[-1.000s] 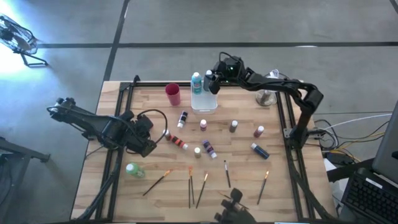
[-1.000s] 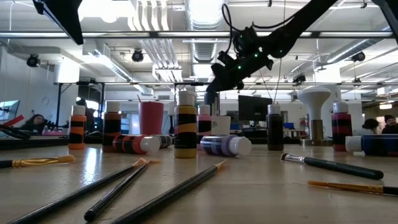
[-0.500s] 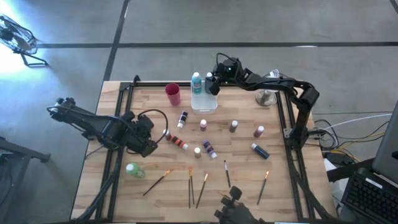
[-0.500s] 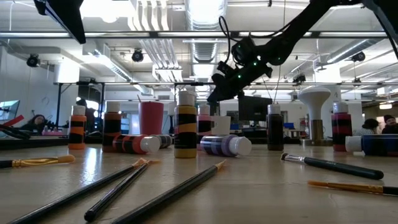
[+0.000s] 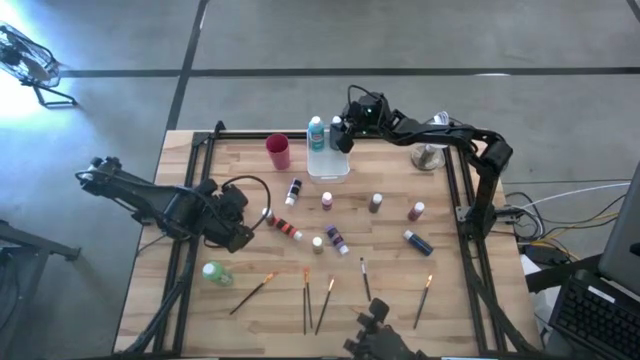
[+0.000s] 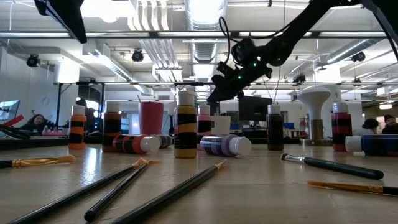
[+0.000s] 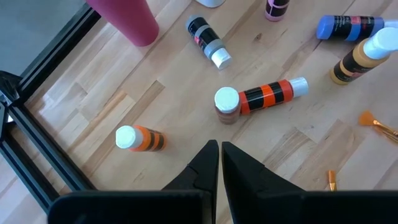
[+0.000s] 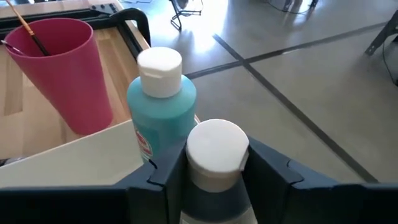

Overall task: Pick & Place Paint Supplies
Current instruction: Put the black paint bottle into the white bin, then put the gold paint brush into the pink cup

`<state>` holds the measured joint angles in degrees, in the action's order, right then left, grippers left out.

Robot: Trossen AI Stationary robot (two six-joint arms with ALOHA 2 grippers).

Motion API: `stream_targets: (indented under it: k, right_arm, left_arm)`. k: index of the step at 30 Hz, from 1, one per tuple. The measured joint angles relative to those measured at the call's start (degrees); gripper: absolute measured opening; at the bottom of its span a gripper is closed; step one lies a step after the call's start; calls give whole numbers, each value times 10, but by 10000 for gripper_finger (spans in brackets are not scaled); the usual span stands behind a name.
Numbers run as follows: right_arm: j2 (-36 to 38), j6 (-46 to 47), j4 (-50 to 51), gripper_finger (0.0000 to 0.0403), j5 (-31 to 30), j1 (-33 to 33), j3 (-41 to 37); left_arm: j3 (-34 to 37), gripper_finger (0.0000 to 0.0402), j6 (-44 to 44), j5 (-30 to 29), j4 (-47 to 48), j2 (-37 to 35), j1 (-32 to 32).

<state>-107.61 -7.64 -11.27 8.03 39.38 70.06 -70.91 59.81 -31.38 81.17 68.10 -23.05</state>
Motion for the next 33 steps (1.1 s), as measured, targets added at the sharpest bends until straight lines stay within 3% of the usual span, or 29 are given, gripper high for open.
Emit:
stream_targets:
  k: [4, 9, 22, 33]
  right_arm:
    - [0, -2, 1, 185, -3, 1, 0]
    - [2, -8, 2, 211, -3, 1, 0]
    - [55, -29, 11, 239, -5, 0, -1]
    - [168, -74, 138, 239, -6, -30, -1]
  left_arm:
    - [0, 26, 0, 0, -2, 0, 0]
    - [0, 26, 0, 0, -2, 0, 0]
    - [0, 26, -11, 0, -2, 0, 1]
    - [0, 26, -28, -6, -3, 0, 1]
